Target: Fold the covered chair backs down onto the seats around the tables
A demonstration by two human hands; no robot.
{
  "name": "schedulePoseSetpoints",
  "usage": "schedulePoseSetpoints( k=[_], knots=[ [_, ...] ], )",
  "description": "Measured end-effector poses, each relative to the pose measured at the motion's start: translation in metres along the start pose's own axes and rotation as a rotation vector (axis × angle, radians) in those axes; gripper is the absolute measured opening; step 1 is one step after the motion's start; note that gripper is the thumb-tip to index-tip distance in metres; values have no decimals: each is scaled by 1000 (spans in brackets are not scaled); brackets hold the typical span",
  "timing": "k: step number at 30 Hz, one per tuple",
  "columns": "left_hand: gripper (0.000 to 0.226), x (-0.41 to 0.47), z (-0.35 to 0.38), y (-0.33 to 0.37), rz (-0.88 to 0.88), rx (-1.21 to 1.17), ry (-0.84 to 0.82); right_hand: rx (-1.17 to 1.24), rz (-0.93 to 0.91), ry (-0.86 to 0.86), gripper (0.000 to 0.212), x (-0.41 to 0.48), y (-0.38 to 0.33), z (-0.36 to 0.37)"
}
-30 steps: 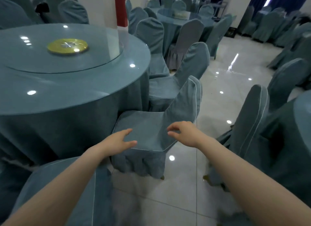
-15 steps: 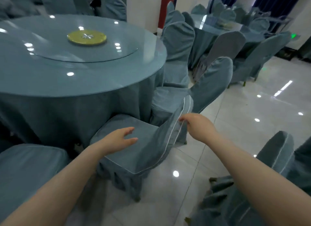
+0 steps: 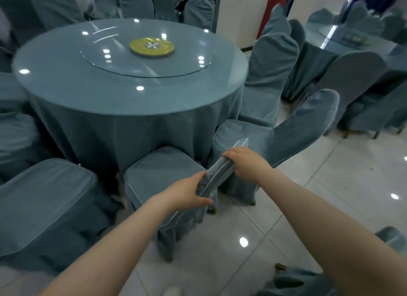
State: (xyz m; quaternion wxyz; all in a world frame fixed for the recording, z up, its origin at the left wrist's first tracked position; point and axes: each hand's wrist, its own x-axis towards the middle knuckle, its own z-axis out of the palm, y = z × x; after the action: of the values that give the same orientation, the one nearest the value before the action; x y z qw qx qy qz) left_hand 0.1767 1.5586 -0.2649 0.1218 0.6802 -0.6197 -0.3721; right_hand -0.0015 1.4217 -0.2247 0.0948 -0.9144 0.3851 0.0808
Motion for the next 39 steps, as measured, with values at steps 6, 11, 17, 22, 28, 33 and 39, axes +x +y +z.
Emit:
schedulePoseSetpoints(
  k=[6,11,17,22,28,33,39],
  knots=[
    [90,20,18,23,-134,119,117,8,-101,64,35,4,19,-4],
    [50,30,41,28,-351,186,302,-2,-228,75,35,18,34,-2],
    [28,26,44,24,-320,250,324,-7,-246,48,32,35,42,20],
    [25,-1,46,13,-289,266,257,-32,-318,-93,39,41,66,26],
    [31,-51,45,-11,-291,262,229,-46,-370,-117,33,21,48,56],
    [36,-97,42,-31,-356,239,207,-38,-416,-109,37,-8,9,80],
    [37,-135,44,-39,-398,223,196,-54,-442,-103,34,-41,-25,91]
  ],
)
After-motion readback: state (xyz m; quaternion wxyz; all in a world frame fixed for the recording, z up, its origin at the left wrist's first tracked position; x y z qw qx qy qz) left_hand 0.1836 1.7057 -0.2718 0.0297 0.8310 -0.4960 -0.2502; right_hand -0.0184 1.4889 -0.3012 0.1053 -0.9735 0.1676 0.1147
